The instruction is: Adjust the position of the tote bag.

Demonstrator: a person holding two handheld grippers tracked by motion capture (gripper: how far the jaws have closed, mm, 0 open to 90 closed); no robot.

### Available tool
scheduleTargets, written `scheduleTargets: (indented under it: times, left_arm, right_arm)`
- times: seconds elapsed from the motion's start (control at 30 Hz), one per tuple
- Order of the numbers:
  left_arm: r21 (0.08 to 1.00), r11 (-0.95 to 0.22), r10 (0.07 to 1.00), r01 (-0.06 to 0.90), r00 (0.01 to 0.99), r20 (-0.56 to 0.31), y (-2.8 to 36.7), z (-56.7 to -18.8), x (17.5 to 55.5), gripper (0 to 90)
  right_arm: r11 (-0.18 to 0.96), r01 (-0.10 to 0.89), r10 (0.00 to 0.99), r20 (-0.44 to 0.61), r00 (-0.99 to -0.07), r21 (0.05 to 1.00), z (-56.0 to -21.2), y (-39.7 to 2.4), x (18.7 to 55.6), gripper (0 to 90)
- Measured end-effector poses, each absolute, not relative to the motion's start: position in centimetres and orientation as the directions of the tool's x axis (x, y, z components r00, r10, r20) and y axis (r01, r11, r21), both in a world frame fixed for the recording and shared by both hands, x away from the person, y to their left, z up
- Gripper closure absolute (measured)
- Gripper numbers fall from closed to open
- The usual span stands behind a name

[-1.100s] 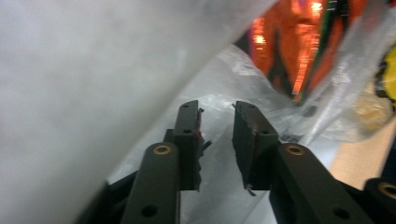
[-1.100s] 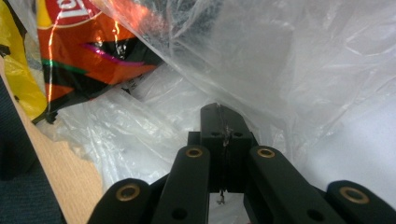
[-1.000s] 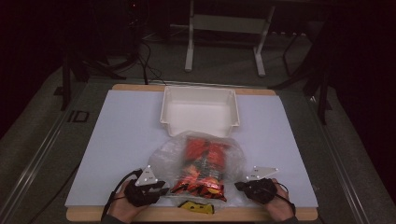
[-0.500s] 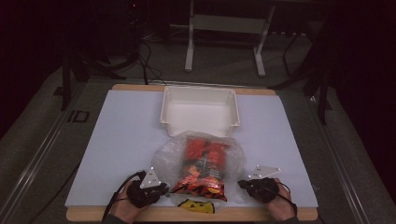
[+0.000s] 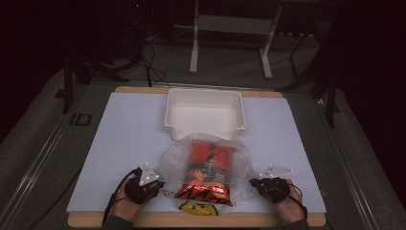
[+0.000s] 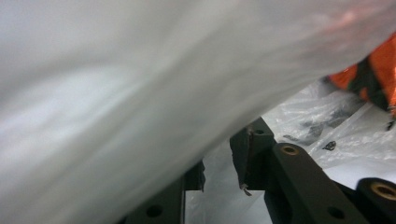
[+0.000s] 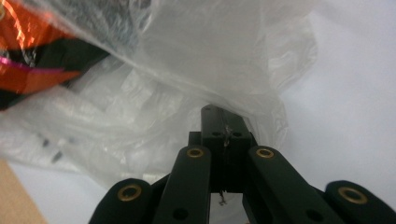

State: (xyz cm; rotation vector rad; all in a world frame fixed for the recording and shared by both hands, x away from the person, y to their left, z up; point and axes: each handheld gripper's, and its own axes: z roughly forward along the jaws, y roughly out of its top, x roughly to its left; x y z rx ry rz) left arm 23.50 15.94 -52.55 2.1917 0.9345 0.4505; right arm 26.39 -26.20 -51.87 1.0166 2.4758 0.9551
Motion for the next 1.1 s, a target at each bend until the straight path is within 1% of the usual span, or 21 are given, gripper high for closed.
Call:
scheduleTargets:
  times: [0.13,0.23,0.37,0.57,0.77,0.83,0.9,0.97,1.1]
  left_arm:
    - [0.761,-0.482,0.704,0.434,0.709,0.041,16.0,-51.7,22.9,68.2]
    - [0.785,-0.473,0.685,0.400,0.727,0.043,15.7,-50.9,22.7,67.1]
    - [0.792,-0.479,0.673,0.378,0.737,0.055,15.4,-50.2,22.7,65.3]
    - [0.798,-0.475,0.692,0.371,0.718,0.078,15.1,-49.6,23.2,60.2]
    - [0.800,-0.455,0.723,0.391,0.686,0.076,15.2,-49.3,24.4,60.6]
    - [0.804,-0.446,0.730,0.392,0.679,0.074,15.2,-49.1,24.6,60.5]
    - [0.808,-0.444,0.730,0.387,0.679,0.076,15.1,-49.0,24.6,60.3]
    - [0.809,-0.447,0.728,0.381,0.681,0.081,14.9,-48.8,24.7,59.9]
    - [0.810,-0.449,0.730,0.376,0.677,0.090,14.6,-48.6,24.8,58.3]
  right_arm:
    - [0.517,0.498,0.709,-0.022,-0.705,0.697,-51.3,-26.1,26.6,90.0]
    - [0.504,0.489,0.710,-0.019,-0.704,0.712,-50.9,-26.0,26.6,89.8]
    - [0.492,0.485,0.714,-0.017,-0.700,0.723,-50.6,-25.9,26.6,88.7]
    - [0.460,0.483,0.730,-0.007,-0.684,0.745,-49.9,-26.3,26.8,88.1]
    - [0.422,0.489,0.761,-0.006,-0.649,0.763,-49.2,-26.9,26.8,87.8]
    - [0.428,0.486,0.750,0.001,-0.662,0.762,-49.0,-27.0,26.8,84.8]
    - [0.461,0.475,0.714,0.005,-0.701,0.750,-48.9,-26.7,26.5,80.3]
    - [0.482,0.459,0.696,-0.008,-0.718,0.746,-48.8,-26.5,26.2,77.9]
    - [0.497,0.430,0.656,-0.002,-0.755,0.754,-48.5,-26.3,25.7,64.7]
